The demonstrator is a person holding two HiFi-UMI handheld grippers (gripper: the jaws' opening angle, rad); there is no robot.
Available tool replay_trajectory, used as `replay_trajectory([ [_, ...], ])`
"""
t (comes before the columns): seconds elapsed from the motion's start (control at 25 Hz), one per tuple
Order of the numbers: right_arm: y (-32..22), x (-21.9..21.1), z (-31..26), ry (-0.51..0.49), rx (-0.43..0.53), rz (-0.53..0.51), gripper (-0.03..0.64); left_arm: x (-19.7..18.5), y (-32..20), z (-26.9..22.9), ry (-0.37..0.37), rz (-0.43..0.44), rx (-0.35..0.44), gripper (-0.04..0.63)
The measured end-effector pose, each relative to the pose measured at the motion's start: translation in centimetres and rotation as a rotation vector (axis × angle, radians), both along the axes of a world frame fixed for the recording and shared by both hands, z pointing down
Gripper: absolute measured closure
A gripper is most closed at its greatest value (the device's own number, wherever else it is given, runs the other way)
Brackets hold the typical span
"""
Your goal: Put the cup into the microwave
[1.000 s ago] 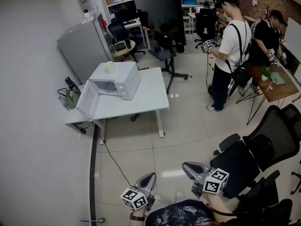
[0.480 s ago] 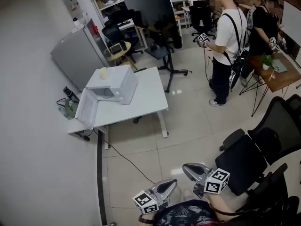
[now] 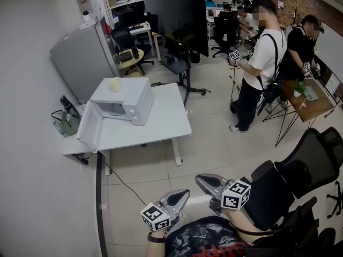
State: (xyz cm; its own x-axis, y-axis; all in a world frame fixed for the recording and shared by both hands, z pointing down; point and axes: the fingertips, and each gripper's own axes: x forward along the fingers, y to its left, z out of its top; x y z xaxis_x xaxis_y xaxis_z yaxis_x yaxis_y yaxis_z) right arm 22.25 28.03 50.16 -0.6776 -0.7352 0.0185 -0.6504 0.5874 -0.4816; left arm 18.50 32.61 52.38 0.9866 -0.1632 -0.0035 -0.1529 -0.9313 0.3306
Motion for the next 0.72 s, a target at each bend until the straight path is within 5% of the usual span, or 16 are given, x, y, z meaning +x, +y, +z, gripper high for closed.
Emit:
replay_trajectory([
  [0.16,-3.3,-2.2,-0.9,0.017,0.002,-0.011,0.618,-1.8,-3.7,-1.6,0.045,-0.022,0.025,0.592],
  [0.4,-8.0,-5.4,0.0,0.039,-0.039,-0.038,0.620,-4.9,-7.3,-0.9,0.118,-0.039,-0.086,0.592],
  [0.72,-17.7,-9.9,2.8,0.001,-0.092,-0.111,0.618,-8.6,-16.8,0.2,0.100,-0.109,-0.093,0.594],
])
